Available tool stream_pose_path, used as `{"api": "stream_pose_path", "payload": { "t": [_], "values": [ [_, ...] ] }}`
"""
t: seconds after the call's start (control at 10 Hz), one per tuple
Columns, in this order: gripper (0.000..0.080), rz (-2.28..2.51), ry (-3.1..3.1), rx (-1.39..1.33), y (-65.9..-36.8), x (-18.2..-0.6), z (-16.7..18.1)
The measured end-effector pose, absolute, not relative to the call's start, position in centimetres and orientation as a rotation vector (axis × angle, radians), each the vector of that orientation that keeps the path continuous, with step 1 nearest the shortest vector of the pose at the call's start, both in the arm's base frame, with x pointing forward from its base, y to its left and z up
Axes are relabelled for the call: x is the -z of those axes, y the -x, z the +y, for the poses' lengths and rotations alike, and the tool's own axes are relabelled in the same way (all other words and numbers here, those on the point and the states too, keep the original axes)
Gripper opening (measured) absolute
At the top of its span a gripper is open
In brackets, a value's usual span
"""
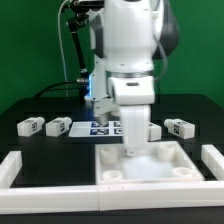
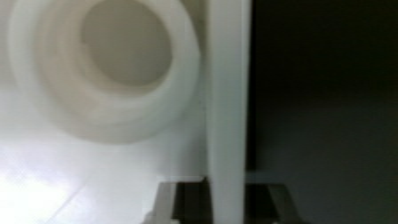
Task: Assemble square table
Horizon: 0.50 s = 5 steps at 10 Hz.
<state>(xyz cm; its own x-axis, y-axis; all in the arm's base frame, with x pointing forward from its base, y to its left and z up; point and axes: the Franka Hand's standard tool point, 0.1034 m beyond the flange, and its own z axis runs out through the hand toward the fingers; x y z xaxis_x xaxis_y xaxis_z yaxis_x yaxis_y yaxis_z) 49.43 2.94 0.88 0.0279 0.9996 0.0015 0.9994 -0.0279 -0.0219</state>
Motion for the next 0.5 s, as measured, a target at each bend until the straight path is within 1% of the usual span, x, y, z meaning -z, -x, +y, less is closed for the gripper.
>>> {"api": "stream_pose_path", "payload": {
  "t": [0.1, 0.2, 0.5],
  "values": [
    [0.0057, -2.170, 2.238, -0.032, -49.4, -0.9, 4.5],
    [0.0057, -2.169, 2.236, -0.036, -49.5, -0.9, 5.3],
    [0.0058, -2.162, 2.253, -0.064, -49.5, -0.9, 5.5]
  ]
}}
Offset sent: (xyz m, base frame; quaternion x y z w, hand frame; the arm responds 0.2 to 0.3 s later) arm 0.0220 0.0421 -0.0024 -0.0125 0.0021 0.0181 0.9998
